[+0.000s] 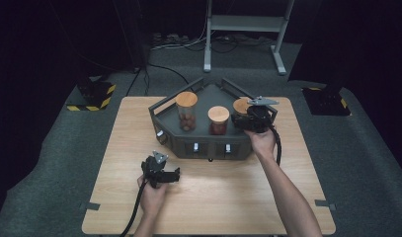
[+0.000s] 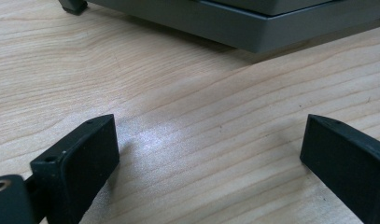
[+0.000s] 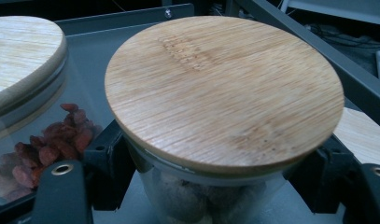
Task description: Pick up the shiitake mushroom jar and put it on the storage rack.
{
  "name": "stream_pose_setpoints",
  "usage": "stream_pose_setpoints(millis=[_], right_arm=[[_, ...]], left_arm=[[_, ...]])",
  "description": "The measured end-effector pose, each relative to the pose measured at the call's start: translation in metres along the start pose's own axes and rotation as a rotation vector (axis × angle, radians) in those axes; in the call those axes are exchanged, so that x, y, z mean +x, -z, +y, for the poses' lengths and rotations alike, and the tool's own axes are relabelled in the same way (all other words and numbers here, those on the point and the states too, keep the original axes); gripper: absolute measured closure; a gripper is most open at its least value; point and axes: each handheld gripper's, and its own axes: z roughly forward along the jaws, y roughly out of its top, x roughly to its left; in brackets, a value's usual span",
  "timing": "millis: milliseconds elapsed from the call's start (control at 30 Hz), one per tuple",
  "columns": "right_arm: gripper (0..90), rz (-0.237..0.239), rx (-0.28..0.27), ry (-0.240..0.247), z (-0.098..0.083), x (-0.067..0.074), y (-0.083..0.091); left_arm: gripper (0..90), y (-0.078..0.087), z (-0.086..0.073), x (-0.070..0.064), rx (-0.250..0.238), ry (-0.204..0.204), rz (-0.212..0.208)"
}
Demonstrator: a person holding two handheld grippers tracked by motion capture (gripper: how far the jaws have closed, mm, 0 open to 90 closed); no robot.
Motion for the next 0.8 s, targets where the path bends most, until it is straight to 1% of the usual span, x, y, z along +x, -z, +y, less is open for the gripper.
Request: stream_pose_setpoints(millis=[133,267,467,567,667,800], right_arm=[[25.1,0.008,-0.001,-0.001,-0.0002,-0.0014,0.0001],[25.0,-0.002,-0.001,0.005,-0.0003,0.0003,-0.0001],[24.5,0.0,0.005,-0.001,0.0004,0.0001,-0.0001],[19.6,0.014,0.025,-0.008,-0.0002,-0.0011,-0.0021],[14.4,0.022,0.02,-0.025,-0.0005,-0.0012,-0.0017],[11.9,0.033,0.012,-0.033,0.0013,-0.0007,0.0007]], left_arm=[[4.2,0.0,0.0,0.0,0.0,0.0,0.0],[4.3,0.0,0.0,0.0,0.0,0.0,0.0],[4.3,0.0,0.0,0.0,0.0,0.0,0.0],[4.3,0.0,0.0,0.0,0.0,0.0,0.0],[4.3,0.0,0.0,0.0,0.0,0.0,0.0],[4.2,0.0,0.0,0.0,0.0,0.0,0.0]])
